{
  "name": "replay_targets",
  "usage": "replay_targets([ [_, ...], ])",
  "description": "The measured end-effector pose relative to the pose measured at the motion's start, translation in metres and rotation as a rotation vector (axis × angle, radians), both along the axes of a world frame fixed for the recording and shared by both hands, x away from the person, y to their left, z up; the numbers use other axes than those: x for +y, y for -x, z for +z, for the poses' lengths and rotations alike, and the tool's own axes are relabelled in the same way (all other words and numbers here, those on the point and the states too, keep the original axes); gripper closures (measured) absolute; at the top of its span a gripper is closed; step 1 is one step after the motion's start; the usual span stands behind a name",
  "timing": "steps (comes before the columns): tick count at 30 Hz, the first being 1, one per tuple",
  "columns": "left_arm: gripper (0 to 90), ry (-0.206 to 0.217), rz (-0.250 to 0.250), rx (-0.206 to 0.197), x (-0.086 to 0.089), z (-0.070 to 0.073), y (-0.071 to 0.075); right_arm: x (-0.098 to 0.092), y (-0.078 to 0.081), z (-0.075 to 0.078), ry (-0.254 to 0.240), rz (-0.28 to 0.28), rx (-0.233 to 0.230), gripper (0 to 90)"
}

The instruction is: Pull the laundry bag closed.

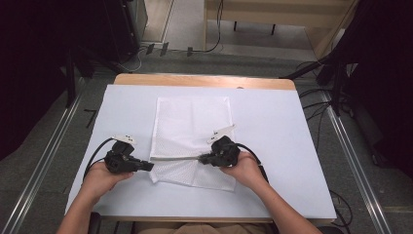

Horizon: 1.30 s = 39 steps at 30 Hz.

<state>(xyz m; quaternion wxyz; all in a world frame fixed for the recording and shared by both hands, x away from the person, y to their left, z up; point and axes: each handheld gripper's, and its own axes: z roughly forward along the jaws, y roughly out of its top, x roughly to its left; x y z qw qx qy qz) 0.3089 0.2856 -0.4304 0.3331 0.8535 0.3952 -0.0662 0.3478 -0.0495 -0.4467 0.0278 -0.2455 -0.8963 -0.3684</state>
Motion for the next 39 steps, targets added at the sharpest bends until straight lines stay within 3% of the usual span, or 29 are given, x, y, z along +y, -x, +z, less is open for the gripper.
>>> replay_targets([
  [5, 90.0, -0.002, 0.020, 0.000, 0.000, 0.001, -0.001, -0.002, 0.000, 0.000, 0.000, 0.000, -0.003, 88.0],
  [7, 90.0, -0.013, 0.039, -0.007, 0.001, 0.002, -0.001, -0.002, 0.000, 0.000, 0.025, -0.016, -0.008, 88.1],
  [10, 90.0, -0.005, 0.055, 0.018, 0.008, 0.001, -0.001, -0.009, -0.004, -0.003, 0.050, -0.056, 0.000, 88.1],
  [14, 90.0, 0.000, 0.050, 0.007, 0.009, 0.001, -0.001, -0.021, -0.007, -0.001, 0.025, -0.065, 0.007, 88.0],
  [18, 90.0, -0.002, 0.027, 0.006, 0.007, 0.000, 0.000, -0.025, -0.003, 0.000, 0.032, -0.053, -0.001, 88.0],
  [28, 90.0, 0.005, 0.024, 0.012, 0.007, -0.001, 0.000, -0.042, -0.004, -0.001, 0.039, -0.059, 0.018, 87.9],
  [39, 90.0, -0.002, 0.011, 0.033, 0.006, -0.003, 0.001, -0.062, -0.001, -0.001, 0.053, -0.073, 0.061, 88.0],
])
